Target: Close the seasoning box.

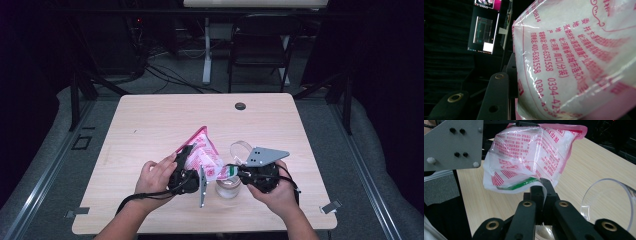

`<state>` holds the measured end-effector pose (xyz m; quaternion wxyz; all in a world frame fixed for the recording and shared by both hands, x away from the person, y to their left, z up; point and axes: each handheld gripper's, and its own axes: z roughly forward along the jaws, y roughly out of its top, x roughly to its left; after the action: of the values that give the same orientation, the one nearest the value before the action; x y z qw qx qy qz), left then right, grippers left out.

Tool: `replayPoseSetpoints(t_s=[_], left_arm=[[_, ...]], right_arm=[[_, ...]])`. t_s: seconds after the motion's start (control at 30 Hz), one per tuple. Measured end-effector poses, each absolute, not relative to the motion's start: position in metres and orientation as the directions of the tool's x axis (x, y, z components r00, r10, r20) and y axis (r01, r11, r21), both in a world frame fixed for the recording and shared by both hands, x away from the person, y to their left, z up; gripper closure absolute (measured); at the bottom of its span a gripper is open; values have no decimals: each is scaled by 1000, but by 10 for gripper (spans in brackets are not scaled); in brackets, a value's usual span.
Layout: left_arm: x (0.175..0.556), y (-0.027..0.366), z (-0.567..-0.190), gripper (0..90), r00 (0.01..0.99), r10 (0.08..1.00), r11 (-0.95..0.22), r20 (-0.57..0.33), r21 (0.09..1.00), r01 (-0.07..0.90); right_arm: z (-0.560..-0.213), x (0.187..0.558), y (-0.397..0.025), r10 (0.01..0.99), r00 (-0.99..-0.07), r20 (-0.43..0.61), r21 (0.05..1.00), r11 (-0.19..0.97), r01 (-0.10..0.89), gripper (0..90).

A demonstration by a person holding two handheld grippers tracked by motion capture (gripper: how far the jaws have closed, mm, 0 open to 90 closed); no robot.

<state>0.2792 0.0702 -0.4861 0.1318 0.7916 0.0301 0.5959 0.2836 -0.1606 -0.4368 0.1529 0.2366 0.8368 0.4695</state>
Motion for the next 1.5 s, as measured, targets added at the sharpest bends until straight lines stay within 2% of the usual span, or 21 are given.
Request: replayPoseSetpoints(t_s=[1.5], left_arm=[[281,65,-481,626,249,160,-971,955,198,-135]], right_arm=[[-446,291,-165,558,-830,-15,846,450,287,900]])
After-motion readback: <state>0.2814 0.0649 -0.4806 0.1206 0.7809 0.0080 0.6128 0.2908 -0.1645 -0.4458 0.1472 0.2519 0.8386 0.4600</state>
